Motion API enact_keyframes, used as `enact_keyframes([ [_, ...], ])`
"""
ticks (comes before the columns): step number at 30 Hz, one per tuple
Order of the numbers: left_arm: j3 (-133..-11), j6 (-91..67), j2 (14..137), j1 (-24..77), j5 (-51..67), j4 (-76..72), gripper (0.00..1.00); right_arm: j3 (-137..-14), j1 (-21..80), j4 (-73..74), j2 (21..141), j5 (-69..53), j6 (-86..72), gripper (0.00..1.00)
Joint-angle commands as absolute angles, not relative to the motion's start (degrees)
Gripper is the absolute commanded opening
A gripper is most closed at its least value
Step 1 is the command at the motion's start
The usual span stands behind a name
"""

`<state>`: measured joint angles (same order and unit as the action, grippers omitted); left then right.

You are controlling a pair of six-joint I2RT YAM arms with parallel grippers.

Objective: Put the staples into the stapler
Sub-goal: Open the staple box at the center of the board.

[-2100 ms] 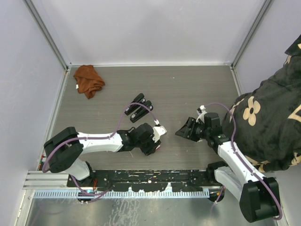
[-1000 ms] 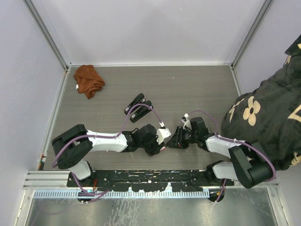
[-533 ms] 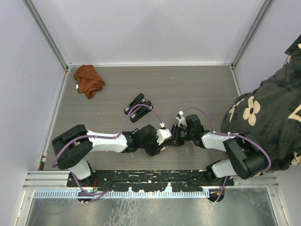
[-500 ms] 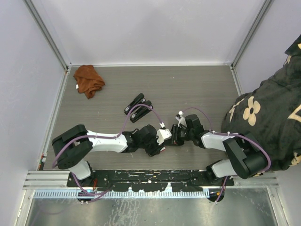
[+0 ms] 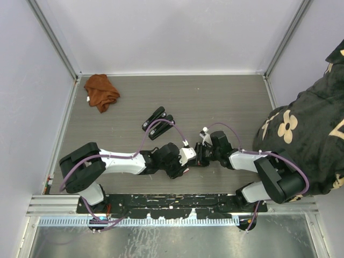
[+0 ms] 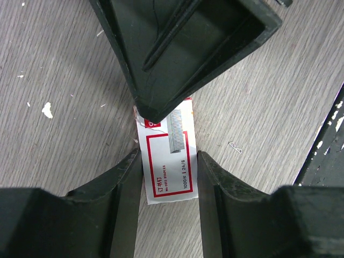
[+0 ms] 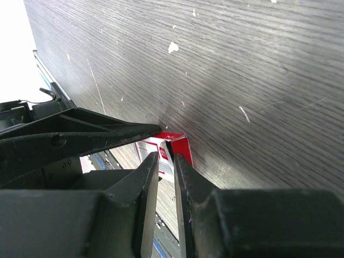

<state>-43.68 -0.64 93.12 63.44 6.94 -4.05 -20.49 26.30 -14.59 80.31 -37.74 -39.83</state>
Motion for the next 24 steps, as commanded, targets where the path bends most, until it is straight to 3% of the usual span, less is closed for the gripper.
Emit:
enact_keyframes([
  [1,-43.0,-0.3,92.3,64.3,7.5,-4.7,0.34,-21.6,27.0,-14.1,77.9,-35.5,-39.8,0.26],
  [12,-43.0,-0.1,92.2,64.6,7.1,-4.5,0.34,-21.9,26.9,-9.6,74.9,-31.4,-38.2,0.31],
  [24,-43.2,0.0,92.4,64.9,6.7,-4.2,0.34,-20.6,27.7,-13.7,78.0,-37.1,-39.6,0.26],
])
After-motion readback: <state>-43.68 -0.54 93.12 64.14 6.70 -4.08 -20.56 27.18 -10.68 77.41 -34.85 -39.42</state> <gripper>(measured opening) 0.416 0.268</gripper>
